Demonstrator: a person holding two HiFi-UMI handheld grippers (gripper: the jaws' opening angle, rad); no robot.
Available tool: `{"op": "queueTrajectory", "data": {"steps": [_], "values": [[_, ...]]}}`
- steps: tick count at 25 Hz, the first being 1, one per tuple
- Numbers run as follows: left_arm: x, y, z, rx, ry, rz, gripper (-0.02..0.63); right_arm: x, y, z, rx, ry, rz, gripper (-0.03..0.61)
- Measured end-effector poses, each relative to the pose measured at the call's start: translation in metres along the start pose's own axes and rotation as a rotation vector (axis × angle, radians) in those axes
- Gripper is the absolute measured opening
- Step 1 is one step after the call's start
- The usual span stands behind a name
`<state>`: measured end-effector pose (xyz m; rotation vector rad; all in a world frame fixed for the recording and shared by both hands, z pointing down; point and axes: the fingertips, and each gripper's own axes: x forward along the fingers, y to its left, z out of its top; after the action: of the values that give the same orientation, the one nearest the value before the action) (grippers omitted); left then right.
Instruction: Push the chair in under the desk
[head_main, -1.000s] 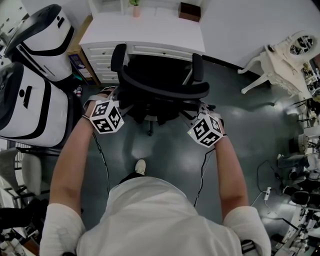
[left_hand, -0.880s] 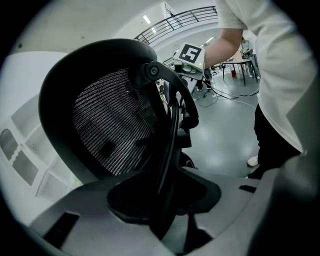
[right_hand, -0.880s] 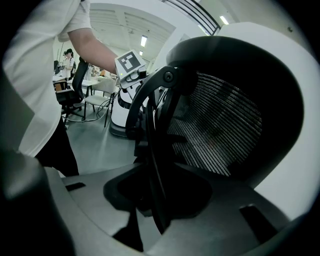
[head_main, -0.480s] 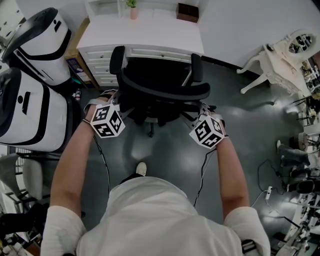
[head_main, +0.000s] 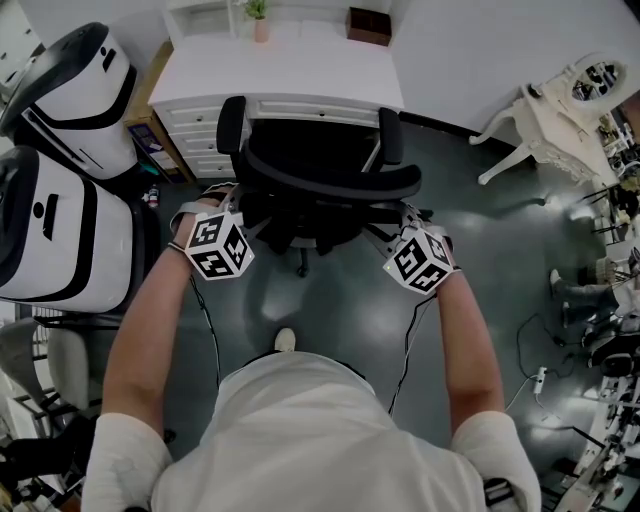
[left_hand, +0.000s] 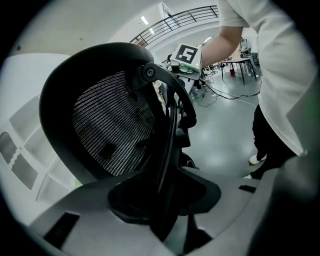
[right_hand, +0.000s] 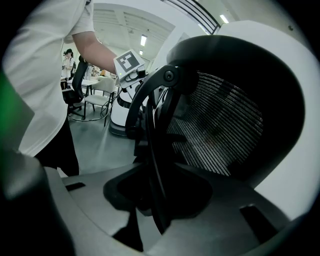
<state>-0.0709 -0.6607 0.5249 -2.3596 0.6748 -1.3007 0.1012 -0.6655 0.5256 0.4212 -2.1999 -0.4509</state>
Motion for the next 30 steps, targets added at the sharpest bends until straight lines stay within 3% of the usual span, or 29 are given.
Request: {"op": "queueTrajectory", "data": {"steps": [20, 24, 30], "values": [[-0.002, -0.008, 0.003, -0.04, 0.03, 0.014, 0.169, -0.001, 0.009, -0.002, -0.02, 0.022, -0.079, 0.131], [-0.006, -0.007, 0.003, -0.082, 0.047, 0.037, 0.175, -0.004, 0.01, 0.001, -0.013, 0.056, -0.15, 0.137], [-0.03, -0.008, 0.013, -0.19, -0.006, 0.121, 0.178, -0.036, 0.015, 0.011, 0.09, -0.036, -0.269, 0.135]]}}
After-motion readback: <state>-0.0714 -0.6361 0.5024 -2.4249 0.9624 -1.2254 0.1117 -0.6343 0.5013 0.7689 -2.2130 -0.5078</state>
